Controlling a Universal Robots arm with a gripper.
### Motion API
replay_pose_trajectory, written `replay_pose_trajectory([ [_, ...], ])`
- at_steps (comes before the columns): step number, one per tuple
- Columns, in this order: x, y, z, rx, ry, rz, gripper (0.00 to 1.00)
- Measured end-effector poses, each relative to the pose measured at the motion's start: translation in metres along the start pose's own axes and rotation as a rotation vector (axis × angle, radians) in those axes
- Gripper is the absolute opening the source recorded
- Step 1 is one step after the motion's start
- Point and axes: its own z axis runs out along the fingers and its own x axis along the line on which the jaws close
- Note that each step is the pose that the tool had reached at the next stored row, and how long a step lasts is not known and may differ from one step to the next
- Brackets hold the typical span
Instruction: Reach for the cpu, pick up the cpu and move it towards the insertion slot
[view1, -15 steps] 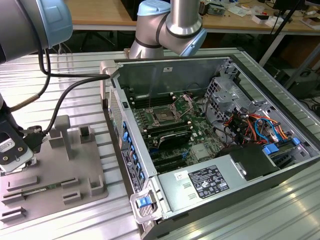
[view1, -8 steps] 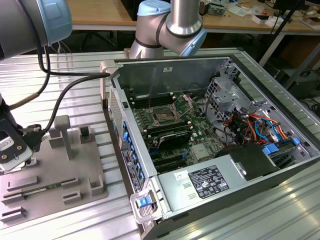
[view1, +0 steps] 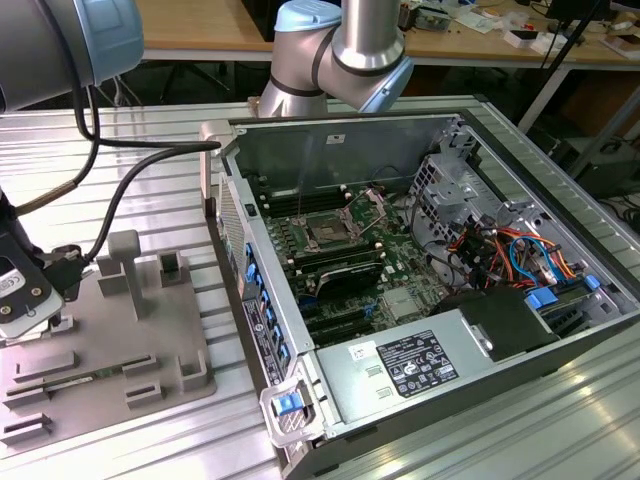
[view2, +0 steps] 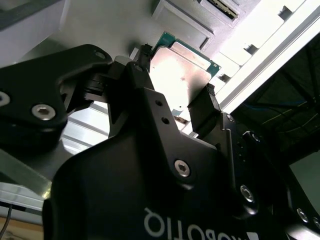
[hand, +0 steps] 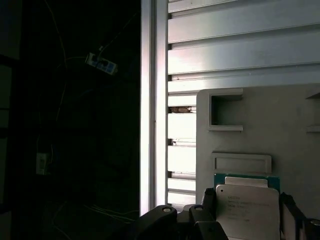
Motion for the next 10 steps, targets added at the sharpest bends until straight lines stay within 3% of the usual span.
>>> replay_pose_trajectory([
  [10, 0.0001, 0.0001, -0.0036, 0.0000, 0.0000, 0.000, 0.55],
])
